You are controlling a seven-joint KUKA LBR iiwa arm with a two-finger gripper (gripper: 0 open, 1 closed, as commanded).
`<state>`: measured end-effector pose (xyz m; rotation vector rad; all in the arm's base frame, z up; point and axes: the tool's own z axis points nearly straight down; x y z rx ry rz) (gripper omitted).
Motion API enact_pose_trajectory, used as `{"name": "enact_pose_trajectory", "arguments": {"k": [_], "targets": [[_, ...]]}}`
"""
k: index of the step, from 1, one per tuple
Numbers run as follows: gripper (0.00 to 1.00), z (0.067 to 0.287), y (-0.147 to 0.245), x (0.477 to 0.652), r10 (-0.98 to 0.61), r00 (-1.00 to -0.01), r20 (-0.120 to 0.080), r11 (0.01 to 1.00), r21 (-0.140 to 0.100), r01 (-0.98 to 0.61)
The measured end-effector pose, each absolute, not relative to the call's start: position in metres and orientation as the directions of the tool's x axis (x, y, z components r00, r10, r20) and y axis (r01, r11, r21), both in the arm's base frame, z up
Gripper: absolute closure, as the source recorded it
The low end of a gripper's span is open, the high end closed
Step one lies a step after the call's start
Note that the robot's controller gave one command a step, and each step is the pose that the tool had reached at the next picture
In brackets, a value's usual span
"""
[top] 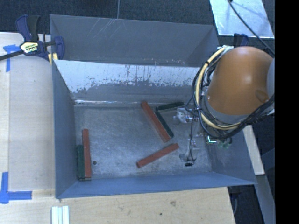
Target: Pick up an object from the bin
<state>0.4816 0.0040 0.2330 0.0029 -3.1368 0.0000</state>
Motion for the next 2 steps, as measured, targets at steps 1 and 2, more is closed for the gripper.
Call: {"name": "enact_pose_trajectory", "arguments": {"k": [1,2], "targets": [[0.00,0.100,-0.001,0.504,0.095,-0.995,0.005,0.995,-0.001,0.095],[0.00,0.070,0.033,0.495,-0.307,-0.952,-0.003,0.952,0.000,-0.307]]}}
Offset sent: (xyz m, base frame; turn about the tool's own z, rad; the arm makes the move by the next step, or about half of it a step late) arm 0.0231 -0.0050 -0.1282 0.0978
